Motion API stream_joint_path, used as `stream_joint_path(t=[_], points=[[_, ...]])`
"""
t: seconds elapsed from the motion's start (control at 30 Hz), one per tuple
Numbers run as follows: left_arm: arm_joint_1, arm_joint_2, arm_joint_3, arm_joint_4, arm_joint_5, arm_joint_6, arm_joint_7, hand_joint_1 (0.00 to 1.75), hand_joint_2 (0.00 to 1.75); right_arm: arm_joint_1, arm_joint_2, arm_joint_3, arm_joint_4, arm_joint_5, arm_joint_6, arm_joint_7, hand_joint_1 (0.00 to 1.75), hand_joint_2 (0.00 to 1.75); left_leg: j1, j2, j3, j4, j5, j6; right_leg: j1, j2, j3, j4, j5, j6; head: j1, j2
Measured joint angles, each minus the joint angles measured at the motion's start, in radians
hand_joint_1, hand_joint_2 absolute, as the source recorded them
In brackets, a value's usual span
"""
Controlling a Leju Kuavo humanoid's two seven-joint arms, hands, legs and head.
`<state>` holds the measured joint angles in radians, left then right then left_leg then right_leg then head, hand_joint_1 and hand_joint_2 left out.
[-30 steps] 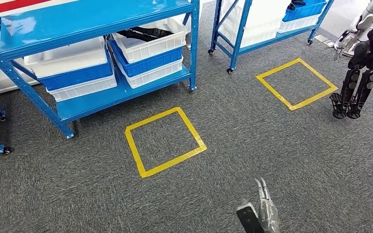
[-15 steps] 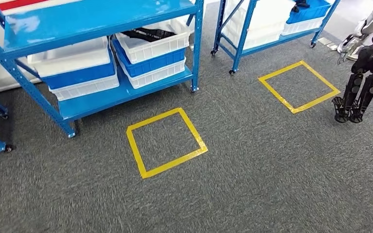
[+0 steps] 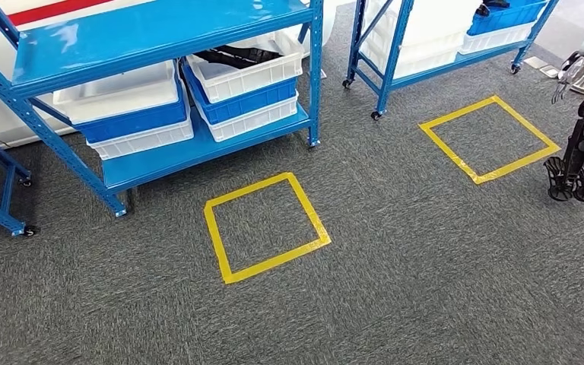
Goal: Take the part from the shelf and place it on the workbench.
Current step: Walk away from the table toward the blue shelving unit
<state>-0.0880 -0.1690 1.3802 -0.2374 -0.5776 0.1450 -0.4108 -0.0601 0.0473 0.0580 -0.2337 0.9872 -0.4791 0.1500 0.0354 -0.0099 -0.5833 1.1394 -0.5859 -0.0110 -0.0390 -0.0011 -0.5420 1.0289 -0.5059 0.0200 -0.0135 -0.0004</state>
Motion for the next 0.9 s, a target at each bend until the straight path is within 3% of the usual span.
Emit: stream_joint_path(t=[0.07, 0.1, 0.13, 0.17, 0.23, 0.3, 0.33, 0.43, 0.5, 0.57, 0.67, 0.77, 0.8, 0.9], points=[[0.000, 0.000, 0.000, 0.000, 0.000, -0.001, 0.001, 0.00, 0.00, -0.002, 0.000, 0.000, 0.003, 0.000, 0.000, 0.001, 0.00, 1.75, -0.001, 0.006, -0.089, 0.141, -0.043, 0.001, 0.008, -0.002, 0.006, 0.000, -0.009, -0.010, 0.000, 0.000], [0.000, 0.000, 0.000, 0.000, 0.000, -0.002, 0.002, 0.00, 0.00, -0.002, 0.000, 0.000, 0.004, 0.000, 0.000, 0.001, 0.00, 1.75, -0.002, 0.006, -0.117, 0.171, -0.038, 0.006, 0.012, -0.002, 0.011, 0.000, -0.013, -0.013, 0.000, 0.000], [0.001, 0.000, 0.000, 0.001, 0.000, -0.003, 0.003, 0.00, 0.00, -0.002, -0.001, 0.000, 0.005, 0.000, 0.000, 0.001, 0.00, 1.75, -0.005, 0.006, -0.125, 0.161, -0.011, 0.014, 0.017, -0.002, 0.018, 0.000, -0.019, -0.016, 0.000, 0.000], [0.001, 0.000, 0.000, 0.001, 0.000, -0.003, 0.005, 0.00, 0.00, -0.002, -0.001, 0.000, 0.006, -0.001, 0.000, 0.001, 0.00, 1.75, -0.009, 0.006, -0.114, 0.112, 0.033, 0.026, 0.021, -0.002, 0.027, -0.001, -0.026, -0.017, 0.000, 0.000], [0.000, 0.001, 0.000, 0.001, 0.000, -0.004, 0.006, 0.00, 0.00, -0.003, 0.000, 0.000, 0.008, -0.001, -0.001, 0.001, 0.00, 1.75, -0.026, 0.011, -0.066, -0.018, 0.113, 0.058, 0.026, -0.002, 0.040, -0.004, -0.038, -0.017, 0.002, 0.000], [-0.001, 0.001, 0.000, 0.001, 0.000, -0.003, 0.007, 0.00, 0.00, -0.005, 0.000, 0.000, 0.011, -0.002, -0.002, 0.001, 0.00, 1.75, -0.041, 0.017, -0.040, -0.082, 0.134, 0.080, 0.025, -0.003, 0.041, -0.007, -0.047, -0.012, 0.005, 0.000], [-0.001, 0.001, 0.000, 0.001, 0.000, -0.002, 0.007, 0.00, 0.00, -0.006, 0.001, 0.000, 0.012, -0.002, -0.002, 0.001, 0.00, 1.75, -0.046, 0.019, -0.038, -0.085, 0.128, 0.084, 0.024, -0.004, 0.042, -0.010, -0.049, -0.007, 0.006, 0.000], [-0.001, -0.002, 0.000, 0.002, 0.001, 0.002, 0.007, 0.00, 0.00, -0.011, -0.002, 0.000, 0.012, -0.002, -0.003, 0.001, 0.00, 1.75, -0.045, 0.015, 0.000, -0.125, 0.129, 0.086, 0.026, -0.007, 0.057, -0.008, -0.063, 0.003, 0.004, 0.000], [-0.001, -0.004, 0.000, 0.002, 0.001, 0.004, 0.007, 0.00, 0.00, -0.013, -0.006, 0.000, 0.013, -0.003, -0.003, 0.001, 0.00, 1.75, -0.038, 0.014, 0.029, -0.149, 0.130, 0.087, 0.027, -0.005, 0.037, 0.050, -0.086, -0.001, 0.006, 0.000], [-0.001, -0.005, 0.000, 0.002, 0.001, 0.004, 0.007, 0.00, 0.00, -0.014, -0.007, 0.000, 0.014, -0.003, -0.003, 0.001, 0.00, 1.75, -0.038, 0.013, 0.035, -0.151, 0.128, 0.088, 0.028, -0.004, 0.016, 0.092, -0.099, -0.004, 0.006, 0.000], [-0.001, -0.005, 0.000, 0.002, 0.001, 0.004, 0.007, 0.00, 0.00, -0.014, -0.007, 0.000, 0.014, -0.003, -0.003, 0.001, 0.00, 1.75, -0.038, 0.013, 0.035, -0.151, 0.127, 0.088, 0.028, -0.004, 0.012, 0.099, -0.101, -0.004, 0.007, 0.000], [-0.003, -0.007, 0.000, 0.003, 0.002, 0.005, 0.008, 0.00, 0.00, -0.013, -0.011, -0.001, 0.015, -0.007, -0.004, 0.001, 0.00, 1.75, -0.042, 0.009, 0.047, -0.151, 0.112, 0.084, 0.027, -0.003, -0.061, 0.208, -0.130, -0.003, 0.011, 0.000], [-0.003, -0.008, 0.001, 0.004, 0.004, 0.006, 0.008, 0.00, 0.00, -0.011, -0.014, -0.002, 0.016, -0.009, -0.005, 0.001, 0.00, 1.75, -0.043, 0.006, 0.061, -0.151, 0.100, 0.082, 0.026, -0.003, -0.079, 0.206, -0.109, 0.008, 0.011, 0.000], [-0.006, -0.010, 0.001, 0.007, 0.012, 0.009, 0.007, 0.00, 0.00, -0.008, -0.019, -0.003, 0.022, -0.013, -0.007, 0.001, 0.00, 1.75, -0.043, -0.004, 0.102, -0.142, 0.047, 0.053, 0.025, 0.004, -0.030, 0.026, 0.010, 0.012, 0.006, 0.000]])
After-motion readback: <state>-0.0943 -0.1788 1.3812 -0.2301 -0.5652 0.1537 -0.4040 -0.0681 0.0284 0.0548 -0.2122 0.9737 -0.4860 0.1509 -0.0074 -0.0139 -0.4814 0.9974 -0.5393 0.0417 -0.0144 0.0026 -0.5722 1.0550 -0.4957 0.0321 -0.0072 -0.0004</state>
